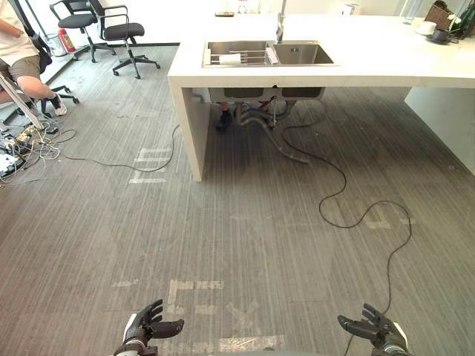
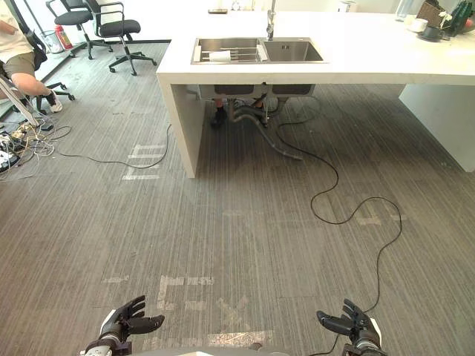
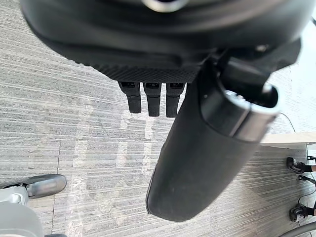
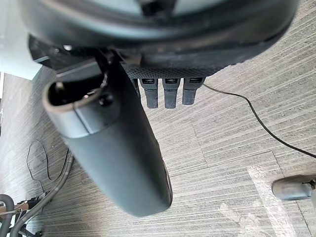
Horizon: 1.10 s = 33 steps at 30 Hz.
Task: Walk over to the sink, pick up the cup, carry it to the dishwasher, place the cup inside the dishwasher, then close the dishwasher door
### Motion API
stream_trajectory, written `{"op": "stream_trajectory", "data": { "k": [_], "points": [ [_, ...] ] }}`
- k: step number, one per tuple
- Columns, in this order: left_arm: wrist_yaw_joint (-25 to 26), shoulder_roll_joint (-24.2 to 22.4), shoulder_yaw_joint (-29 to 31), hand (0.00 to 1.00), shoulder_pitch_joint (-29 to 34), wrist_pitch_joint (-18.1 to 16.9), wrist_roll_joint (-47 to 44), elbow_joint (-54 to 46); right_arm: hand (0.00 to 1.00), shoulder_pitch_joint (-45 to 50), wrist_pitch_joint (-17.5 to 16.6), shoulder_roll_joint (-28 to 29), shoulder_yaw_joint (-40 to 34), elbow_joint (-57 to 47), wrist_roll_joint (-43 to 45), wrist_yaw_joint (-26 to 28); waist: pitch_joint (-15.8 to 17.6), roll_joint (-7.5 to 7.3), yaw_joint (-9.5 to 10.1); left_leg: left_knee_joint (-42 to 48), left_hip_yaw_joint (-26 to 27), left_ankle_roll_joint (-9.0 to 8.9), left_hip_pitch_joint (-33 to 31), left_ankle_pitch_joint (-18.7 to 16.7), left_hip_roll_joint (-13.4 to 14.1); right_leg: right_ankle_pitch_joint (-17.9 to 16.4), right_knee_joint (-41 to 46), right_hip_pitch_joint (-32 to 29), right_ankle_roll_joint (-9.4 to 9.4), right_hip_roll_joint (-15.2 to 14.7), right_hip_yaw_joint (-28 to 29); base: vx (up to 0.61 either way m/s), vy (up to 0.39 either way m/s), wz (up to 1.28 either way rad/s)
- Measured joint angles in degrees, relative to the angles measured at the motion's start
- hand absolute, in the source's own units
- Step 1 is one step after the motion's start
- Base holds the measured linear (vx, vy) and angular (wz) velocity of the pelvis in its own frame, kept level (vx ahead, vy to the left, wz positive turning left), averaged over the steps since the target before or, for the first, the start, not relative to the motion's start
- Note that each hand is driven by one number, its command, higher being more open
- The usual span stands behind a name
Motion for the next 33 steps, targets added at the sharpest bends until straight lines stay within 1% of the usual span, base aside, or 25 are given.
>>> {"op": "stream_trajectory", "data": {
  "k": [11,18,25,29,31,33],
  "points": [
    [-0.02,-0.01,-0.01,0.9,0.07,0.1,0.0,2.52,0.9,-0.55,0.04,-0.2,0.02,1.53,0.0,0.06,0.05,0.24,-0.2,-0.59,-0.57,0.73,0.07,0.46,-0.01,0.09,-0.27,0.14,-0.14,0.01,-0.71,-0.01,-0.003,0.03],
    [-0.02,-0.06,-0.01,0.9,0.0,0.1,-0.05,2.4,0.9,-1.22,0.05,-0.19,0.06,1.69,0.43,0.06,0.06,0.25,-0.2,-1.16,-0.66,0.74,0.07,0.47,-0.07,0.09,-0.76,0.13,-0.14,0.01,-0.79,0.0,0.0,0.0],
    [0.04,-0.55,-0.17,0.9,0.04,0.1,-2.34,0.59,0.9,-2.23,0.05,0.06,0.24,1.44,0.56,0.04,0.1,0.24,-0.02,-1.69,-0.95,0.73,-0.42,0.47,-0.09,-0.01,-1.45,-0.1,-0.25,0.01,-1.27,0.02,-0.001,0.02],
    [0.11,-1.85,-0.26,0.9,0.63,0.2,-2.86,-3.28,0.9,-2.78,0.06,0.53,0.57,0.76,2.02,-0.2,0.27,0.19,0.39,-1.64,-0.91,0.66,-1.57,0.37,-0.09,-0.33,-1.13,-1.47,-0.41,0.0,-1.32,0.04,0.001,0.01],
    [0.13,-2.39,-0.32,0.9,1.11,0.23,-4.05,-5.41,0.9,-3.64,0.06,0.76,0.59,0.68,2.04,-0.39,0.6,0.2,0.42,-0.86,-0.76,0.63,-2.12,-0.43,-0.04,-0.97,-0.3,-2.07,-0.43,-0.01,-1.2,0.05,0.004,-0.04],
    [0.21,-2.8,-0.32,0.9,1.67,0.26,-4.65,-7.94,0.9,-4.46,0.07,0.79,0.58,0.46,2.05,-0.6,1.06,0.24,0.63,2.24,-0.39,0.98,-3.62,-2.89,0.12,-3.38,3.14,-3.78,-0.05,-0.02,-0.84,0.04,0.008,-0.08]
  ]
}}
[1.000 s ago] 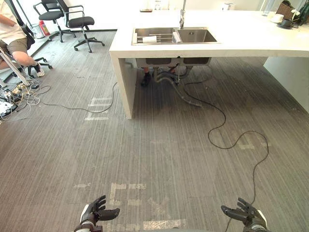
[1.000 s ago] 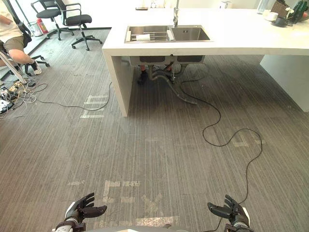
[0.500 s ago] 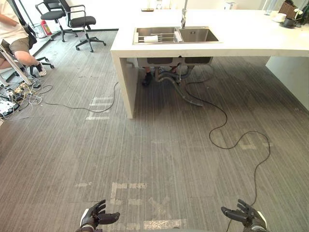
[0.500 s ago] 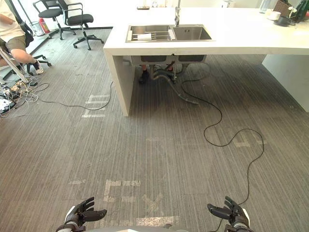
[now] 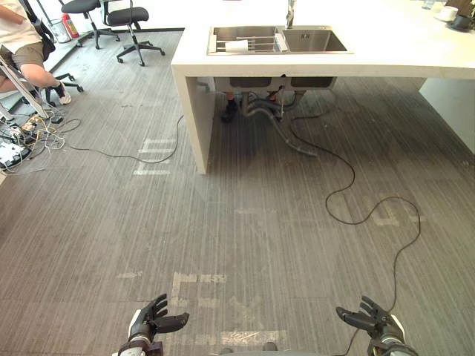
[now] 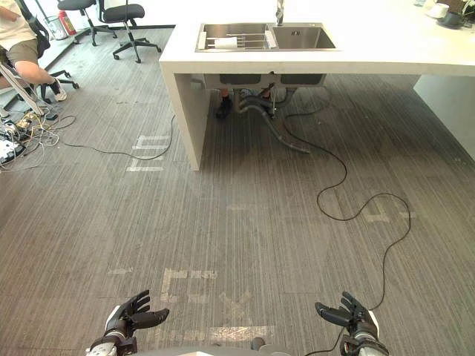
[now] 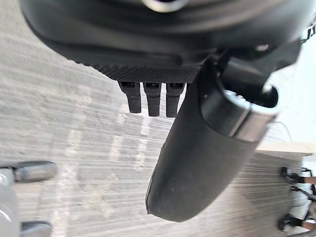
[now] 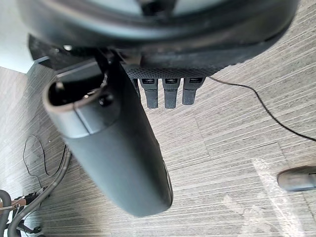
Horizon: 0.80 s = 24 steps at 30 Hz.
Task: Walk over to the sink, pick up the cup, carry it to the dishwasher, place the cup inside the dishwasher, then close the dishwasher door
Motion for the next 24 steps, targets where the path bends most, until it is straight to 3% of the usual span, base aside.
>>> {"op": "stream_trajectory", "data": {
  "k": [2,3,5,7,9,11,12,13,14,15,16,17,18,20,22,24],
  "points": [
    [0.17,-0.62,-0.06,0.9,0.56,0.02,-1.08,-3.14,0.9,-0.95,-0.01,0.0,-0.01,-0.41,0.03,-0.55,1.13,-0.44,0.27,5.75,0.92,0.98,-2.23,-4.35,-0.28,-6.36,10.83,-4.64,1.72,-1.04,0.16,0.05,0.011,-0.09],
    [0.21,-0.79,-0.07,0.9,0.61,0.02,-1.4,-3.63,0.9,-1.17,-0.01,0.01,0.01,-0.41,0.04,-0.68,1.37,-0.58,0.18,6.7,0.98,1.63,-2.52,-5.48,-0.54,-7.59,14.09,-5.87,2.21,-1.64,-0.35,0.06,0.015,-0.1],
    [1.0,-0.71,-1.12,0.9,0.4,0.08,-2.06,-4.97,0.9,-2.04,0.07,0.24,1.27,-0.46,0.06,-1.03,2.98,-0.29,0.01,8.78,0.76,2.79,-1.53,-7.6,-0.61,-9.03,32.31,-14.18,3.78,-3.58,-3.44,0.2,0.011,0.0],
    [1.59,-0.48,-2.09,0.9,0.32,0.27,-2.06,-5.04,0.9,-1.55,0.78,0.43,2.62,-0.34,0.06,-0.93,3.83,-0.18,-0.12,9.08,0.46,2.13,1.24,-8.94,-0.15,-11.0,37.38,-17.19,2.44,-5.19,-6.24,0.29,-0.006,0.06],
    [2.08,-0.5,-2.31,0.9,-0.3,0.39,-2.09,-5.07,0.9,-1.91,0.9,0.4,3.85,-0.38,0.06,-0.93,4.52,0.7,-0.8,7.55,-0.36,1.12,4.48,-10.08,1.78,-11.2,32.33,-20.28,2.0,-5.27,-9.32,0.41,-0.046,0.16],
    [2.39,-0.56,-2.29,0.9,-1.97,0.38,-3.34,-5.09,0.9,-2.35,0.9,0.32,3.93,-0.65,0.05,-0.9,5.49,2.19,-1.87,5.4,-1.65,-0.55,6.75,-10.31,4.63,-8.48,23.59,-23.07,1.69,-3.48,-10.73,0.47,-0.111,0.4],
    [2.6,-0.29,-2.29,0.9,-2.51,0.35,-3.99,-5.88,0.9,-1.98,0.9,0.27,3.93,-1.05,0.05,-0.9,5.29,1.55,-2.01,4.84,-1.86,-2.06,7.88,-10.78,4.99,-2.06,16.01,-24.03,1.74,-3.05,-9.77,0.55,-0.157,0.34],
    [2.6,-0.07,-2.28,0.9,-2.41,0.25,-4.09,-6.43,0.9,-1.58,0.89,0.15,3.93,-1.38,0.05,-0.93,5.18,0.73,-2.04,4.93,-1.91,-3.4,8.87,-11.58,4.85,2.97,12.76,-23.99,0.41,-3.33,-9.2,0.59,-0.175,0.29],
    [2.59,-0.06,-2.28,0.9,-2.3,0.17,-4.1,-6.18,0.9,-1.29,0.89,-0.37,3.88,-1.4,0.05,-1.13,4.93,0.52,-2.27,5.64,-2.0,-5.24,10.3,-12.74,5.22,7.82,14.35,-23.72,-7.09,-3.64,-9.82,0.62,-0.209,0.05],
    [2.65,-0.74,-2.25,0.9,-2.64,0.36,-4.11,-5.74,0.9,-1.89,1.05,-0.97,3.85,-1.3,0.06,-1.54,4.79,1.97,-2.14,8.54,-1.89,-5.57,9.86,-12.8,6.98,5.52,16.75,-23.85,-6.7,-2.35,-10.23,0.61,-0.222,-0.05],
    [2.67,-1.15,-2.23,0.9,-3.11,0.32,-4.12,-5.89,0.9,-2.97,1.05,-1.21,3.88,-1.86,0.08,-1.68,4.92,2.5,-2.27,19.57,-1.77,-7.67,5.86,-10.67,8.65,3.06,16.23,-21.57,-8.96,-0.83,-10.53,0.74,-0.276,-0.14],
    [2.7,-1.53,-2.18,0.9,-3.31,0.33,-4.12,-5.89,0.9,-3.08,1.05,-1.23,3.91,-2.13,0.07,-1.58,5.06,2.68,-2.13,25.59,-1.96,-7.48,3.9,-8.54,9.45,2.37,15.24,-19.46,-9.2,-0.13,-10.6,0.74,-0.268,-0.04],
    [2.68,-2.27,-2.25,0.9,-3.23,0.33,-4.12,-6.26,0.9,-2.7,1.05,-1.01,4.48,-2.87,0.11,-1.63,5.28,2.74,-1.67,40.42,-2.21,-6.94,-1.07,-3.5,12.02,1.6,11.96,-13.97,-10.09,1.32,-10.71,0.62,-0.212,0.01],
    [2.48,-3.3,-2.37,0.9,-2.99,0.33,-4.13,-8.36,0.9,-1.48,0.81,0.11,5.78,-6.17,1.53,-1.96,6.41,1.63,-0.73,58.94,-0.39,-6.47,-8.87,-3.77,16.03,1.19,6.06,-3.68,-10.73,3.1,-10.3,0.5,-0.164,-0.01],
    [2.54,-3.75,-3.84,0.9,-3.15,0.33,-4.16,-11.12,0.9,-1.3,-0.16,0.64,6.06,-8.87,2.71,-2.1,6.71,0.62,0.51,61.29,2.63,-5.73,-15.62,-4.27,17.09,0.81,1.62,1.76,-11.11,3.11,-8.8,0.46,-0.131,-0.24],
    [2.57,-3.92,-5.95,0.9,-2.9,0.34,-4.35,-15.81,0.9,-1.91,-0.77,0.83,5.97,-9.59,2.98,-2.39,6.94,0.36,1.97,50.98,4.62,-3.41,-23.14,-5.75,15.45,0.24,-3.03,6.37,-10.51,2.73,-7.37,0.52,-0.034,-0.28]
  ]
}}
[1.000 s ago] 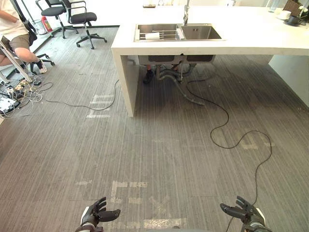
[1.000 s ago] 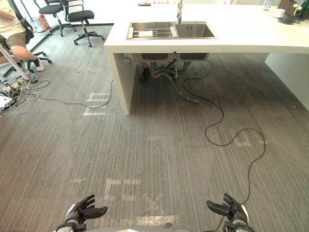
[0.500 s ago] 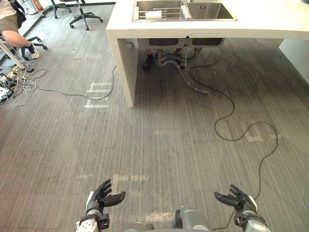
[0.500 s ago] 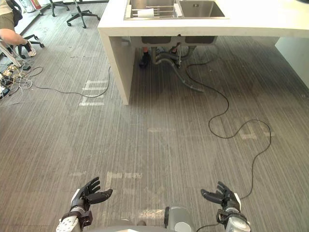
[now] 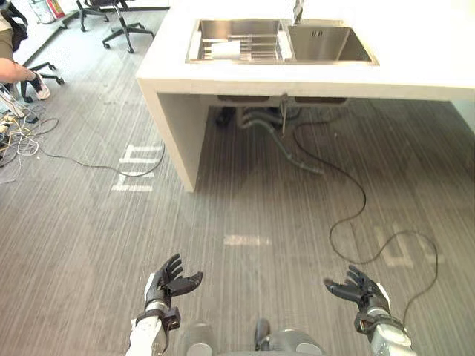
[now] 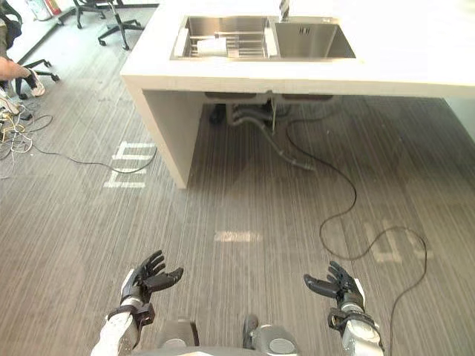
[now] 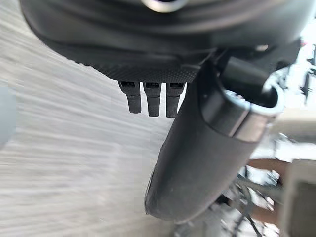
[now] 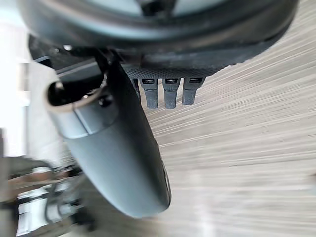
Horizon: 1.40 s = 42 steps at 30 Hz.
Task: Walk over to the sink, pick up the cup, carry it to the dishwasher, place the cup inside the dishwasher, then close the dishwasher door
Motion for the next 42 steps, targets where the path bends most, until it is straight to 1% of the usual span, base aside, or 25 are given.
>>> {"op": "stream_trajectory", "data": {
  "k": [3,5,6,7,8,9,11,12,15,16,19,21,22,23,24,26,28,30,32,33,34,35,36,39,42],
  "points": [
    [0.03,-0.57,-0.68,0.9,0.55,0.08,-0.07,-4.22,0.9,-0.41,0.11,0.25,-1.39,1.9,-0.01,0.02,0.54,-0.85,1.22,-22.43,-0.99,-0.17,-0.44,1.31,-6.03,-2.65,-0.58,3.56,1.64,-2.11,1.53,0.39,0.085,-0.19],
    [0.52,-1.37,-0.47,0.9,1.04,0.08,-0.14,-8.38,0.9,-0.27,0.12,0.28,-3.07,3.45,-0.01,-0.27,0.23,-0.31,1.31,-37.69,-3.14,-0.21,-0.14,6.81,-9.35,-5.2,-0.52,5.01,3.49,-3.03,2.26,0.47,0.173,-0.24],
    [1.17,-1.57,-0.12,0.9,1.29,0.09,-0.59,-11.87,0.9,-0.02,0.33,0.49,-3.35,4.28,-0.02,-0.51,0.0,-0.08,1.55,-37.9,-3.97,1.71,0.39,12.47,-10.54,-7.83,0.59,5.96,4.99,-3.95,3.68,0.5,0.219,-0.35],
    [1.78,-1.64,-0.07,0.9,1.29,0.1,-1.32,-14.82,0.9,0.44,0.4,0.63,-3.36,4.28,-0.07,-0.53,-0.06,-0.52,1.45,-35.29,-3.97,2.94,-0.14,13.12,-11.39,-10.29,3.08,5.72,6.57,-5.12,4.13,0.52,0.223,-0.31],
    [2.29,-1.64,-0.03,0.9,1.11,0.09,-1.75,-18.03,0.9,0.94,0.44,0.85,-3.38,4.59,-0.08,-0.48,-0.01,-1.48,1.24,-32.01,-3.24,4.16,-0.64,10.26,-12.47,-12.98,7.33,4.97,9.44,-6.59,4.52,0.56,0.203,-0.12],
    [2.55,-1.63,-0.6,0.9,0.76,0.06,-2.11,-21.55,0.9,1.06,0.63,1.03,-3.66,5.69,-0.2,-0.44,-0.1,-1.69,0.93,-29.64,-2.89,5.12,0.0,6.95,-13.2,-14.06,16.91,1.84,11.31,-8.04,5.6,0.59,0.212,-0.07],
    [2.72,-0.02,-2.19,0.9,0.59,-0.33,-2.14,-27.82,0.9,2.01,0.86,2.75,-3.6,6.23,-0.54,-0.22,-0.08,-2.45,0.19,-28.86,-2.71,5.94,4.56,3.25,-14.29,-9.45,40.65,-6.6,22.7,-10.73,6.06,0.7,0.235,0.04],
    [3.07,0.92,-2.46,0.9,0.27,-0.46,-2.14,-30.66,0.9,2.33,0.88,3.56,-2.98,6.22,-0.79,0.13,-0.24,-2.83,-0.74,-29.58,-3.0,6.2,8.02,1.53,-14.87,-9.85,50.85,-10.44,22.14,-12.07,5.68,0.58,0.145,0.13],
    [5.2,1.0,-2.76,0.9,-0.82,-1.72,-2.11,-35.32,0.9,2.45,0.82,4.08,-0.02,5.85,-1.38,1.12,-0.32,-2.77,-1.48,-33.57,-3.23,6.23,15.79,0.64,-14.85,-11.97,54.93,-16.28,17.72,-13.65,2.78,0.5,0.054,0.0],
    [5.99,1.12,-2.8,0.9,-1.81,-3.3,-2.1,-38.4,0.9,2.28,0.76,4.49,0.86,5.32,-1.56,1.9,-0.57,-2.47,-1.98,-36.47,-3.93,5.55,19.45,-0.21,-14.07,-13.31,51.97,-20.2,15.32,-13.0,1.0,0.51,0.0,0.08],
    [7.51,0.52,-2.88,0.9,-4.04,-5.91,-2.1,-40.92,0.9,2.35,0.63,4.67,1.42,4.42,-2.53,2.42,-0.55,-1.79,-2.23,-38.88,-4.89,4.48,24.28,-0.86,-11.85,-13.28,38.94,-25.54,14.24,-10.37,1.0,0.49,-0.108,0.19],
    [9.34,0.26,-2.4,0.9,-5.39,-6.83,-2.05,-42.07,0.9,2.71,0.6,4.67,1.5,4.33,-2.52,2.45,-1.26,-1.84,-2.94,-38.77,-6.05,2.09,25.68,-2.64,-10.43,-6.88,23.54,-26.75,13.95,-8.0,3.62,0.51,-0.176,0.51],
    [10.61,-0.24,-2.08,0.9,-5.75,-7.56,-1.77,-42.5,0.9,4.01,0.5,4.07,1.55,4.41,-2.53,2.31,-1.53,-1.66,-3.91,-37.68,-6.9,-0.27,26.92,-4.62,-9.61,3.73,20.71,-25.44,12.13,-7.52,4.03,0.69,-0.253,0.35],
    [11.72,-1.66,-1.59,0.9,-5.35,-7.67,-1.56,-42.7,0.9,4.21,0.53,2.93,1.49,5.09,-2.53,2.0,-2.19,0.79,-2.91,-36.1,-6.68,-1.12,27.2,-4.91,-6.81,2.34,21.9,-24.73,10.77,-5.24,3.31,0.59,-0.216,0.2],
    [12.3,-2.06,-1.14,0.9,-5.57,-7.72,-1.39,-42.86,0.9,4.3,0.55,2.8,1.41,4.94,-2.52,1.86,-2.22,0.96,-2.53,-34.64,-6.61,-1.93,27.07,-4.16,-6.24,1.2,22.04,-24.11,10.25,-4.92,3.15,0.69,-0.28,-0.04],
    [13.41,-4.25,-0.95,0.9,-6.53,-7.68,-1.19,-42.85,0.9,6.32,0.57,2.65,2.27,3.27,-2.5,1.93,-1.91,1.04,-3.09,-18.52,-6.53,-3.87,22.1,1.12,-3.58,-1.07,19.6,-17.27,8.45,-4.71,1.39,0.55,-0.242,0.43],
    [13.13,-4.17,-2.15,0.9,-6.34,-7.69,-1.2,-43.44,0.9,9.0,0.51,2.75,2.82,0.07,-2.44,1.85,-1.92,0.96,-2.06,-7.35,-3.26,-3.27,18.85,0.33,-0.68,-1.42,15.47,-10.13,8.17,-4.31,1.36,0.38,-0.142,0.24],
    [12.32,-3.32,-2.39,0.9,-6.11,-7.96,-1.21,-46.46,0.9,9.17,0.35,2.62,2.87,-2.17,-2.43,1.9,-2.27,0.76,-1.27,-4.8,-0.41,-2.76,14.63,-1.66,1.18,-1.46,11.94,-6.43,8.1,-4.45,1.66,0.32,-0.071,-0.12],
    [10.68,-1.59,-2.56,0.9,-6.38,-8.9,-1.17,-48.63,0.9,7.95,-0.07,2.32,2.54,-2.82,-2.35,1.9,-2.82,1.45,-0.31,-9.97,-0.25,-2.68,10.95,-3.16,1.08,-1.47,10.15,-5.11,8.12,-4.76,2.48,0.24,0.036,-0.25],
    [9.76,0.06,-2.84,0.9,-6.43,-9.47,-1.13,-48.87,0.9,7.22,-0.09,2.29,2.54,-2.5,-2.32,1.86,-2.98,1.34,-0.17,-16.87,-0.53,-2.05,10.23,-3.25,-0.39,-1.76,9.51,-4.05,8.78,-5.68,3.26,0.2,0.129,-0.16],
    [8.77,1.42,-3.12,0.9,-6.49,-9.51,-0.95,-48.62,0.9,7.0,-0.11,2.06,2.57,-2.4,-2.32,1.94,-3.31,1.16,-0.24,-26.81,-2.05,-1.53,10.44,-0.99,-3.19,-2.88,9.84,-3.54,10.62,-6.98,3.72,0.23,0.191,-0.1],
    [8.25,1.84,-3.67,0.9,-6.5,-9.52,-0.85,-48.39,0.9,7.05,-0.1,1.44,2.56,-2.29,-2.33,1.98,-3.82,2.09,-0.41,-34.64,-4.24,-0.91,10.88,4.47,-4.67,-3.9,10.13,-3.36,12.03,-7.02,3.93,0.23,0.257,-0.19],
    [7.82,2.67,-4.3,0.9,-6.54,-9.81,-0.09,-47.26,0.9,6.42,0.0,1.05,2.57,-0.46,-2.36,2.0,-4.71,3.68,-0.28,-38.51,-6.93,-2.69,11.36,10.99,-4.92,-5.6,11.24,-3.45,13.39,-6.18,5.1,0.18,0.226,-0.18],
    [7.01,6.21,-4.85,0.9,-6.65,-8.29,3.11,-43.59,0.9,6.63,0.46,3.34,3.0,0.5,-2.39,2.21,-5.15,-0.18,-0.56,-39.98,-6.57,-1.76,13.38,10.41,-7.92,-7.49,12.69,-3.47,14.51,-9.01,7.48,0.13,0.13,-0.08],
    [5.96,9.33,-5.26,0.9,-6.53,-6.45,5.73,-41.23,0.9,6.87,0.49,4.11,3.46,0.53,-2.48,2.5,-5.15,-1.71,-0.37,-40.14,-5.24,-1.29,13.53,9.86,-8.43,-7.41,12.05,-3.93,14.64,-9.56,9.28,0.08,0.079,-0.21]
  ]
}}
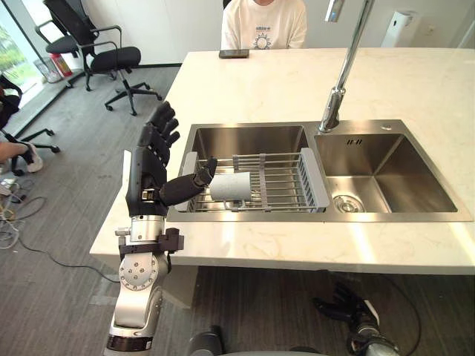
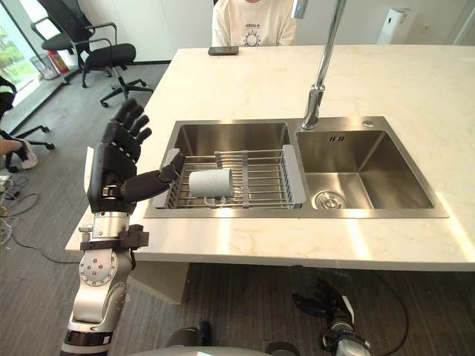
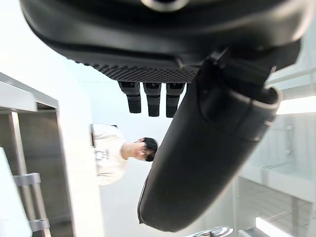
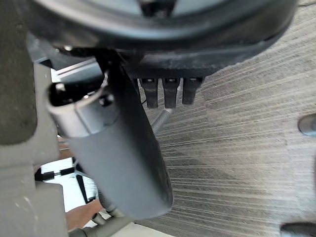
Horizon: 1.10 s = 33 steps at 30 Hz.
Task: Walk over to the sink, pick up the cup, carry it to the dishwasher, place the cup inside the dishwasher, then close the dishwasher door
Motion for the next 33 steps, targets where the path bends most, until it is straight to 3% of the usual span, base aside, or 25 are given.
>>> {"op": "stream_trajectory", "data": {
  "k": [5,6,9,13,15,22,33],
  "points": [
    [-4.08,5.76,-1.39,0.9,0.45,1.28,3.87,1.53,0.9,0.23,0.0,-0.56,-0.04,1.1,-0.13,0.69,-1.02,-1.19,-0.39,-4.24,3.66,-0.12,3.38,0.55,-0.37,0.54,-1.59,0.04,0.5,-0.23,3.44,0.05,0.009,-0.33],
    [-7.52,11.03,-2.27,0.9,-1.75,2.31,10.83,12.6,0.9,0.11,0.23,-2.05,-1.03,5.38,-0.59,2.08,-1.78,-0.03,-1.61,-20.28,-0.44,0.57,8.03,10.31,-2.56,5.96,-8.74,0.53,1.47,-0.65,2.88,0.03,-0.009,-0.09],
    [-7.52,11.02,-2.27,0.9,-1.75,2.31,10.83,12.6,0.9,0.11,0.23,-2.05,-1.03,5.38,-0.58,2.08,-1.78,-0.03,-1.68,-20.28,-0.43,0.58,8.03,10.31,-2.56,5.96,-8.75,0.53,1.47,-0.65,2.9,0.0,0.0,0.0],
    [-7.28,8.93,-2.29,0.9,-1.76,2.48,11.01,12.59,0.9,-0.25,0.23,-1.91,-1.03,4.53,-0.59,1.65,-1.81,0.03,-1.95,-20.3,0.71,0.66,8.51,10.14,-2.48,6.0,-8.86,0.5,1.53,-0.66,3.86,0.0,0.0,-0.12],
    [-6.1,5.06,-2.6,0.9,-1.76,2.78,11.24,12.58,0.9,-0.42,0.23,-1.29,-1.04,2.49,-0.95,0.59,-1.81,0.02,-3.23,-20.31,0.95,0.68,8.53,10.11,-2.48,6.08,-8.98,0.51,1.61,-0.71,3.99,-0.01,0.001,-0.06],
    [-2.3,-2.92,-8.43,0.9,-4.99,5.22,14.84,12.61,0.9,-1.48,0.22,0.98,-1.1,-1.99,-1.05,-3.12,-1.88,0.14,-5.0,-20.37,1.73,0.68,8.53,10.11,-2.24,7.49,-10.91,1.15,1.76,-0.61,4.52,-0.01,0.001,-0.05],
    [1.73,-2.43,-8.64,0.9,-10.46,6.71,28.46,15.22,0.9,-2.26,0.21,2.09,-1.06,-2.59,-1.07,-3.65,-1.9,0.18,-5.74,-20.64,0.11,0.65,8.33,10.13,-2.33,7.96,-12.82,2.77,1.81,-0.7,2.51,0.0,-0.008,0.08]
  ]
}}
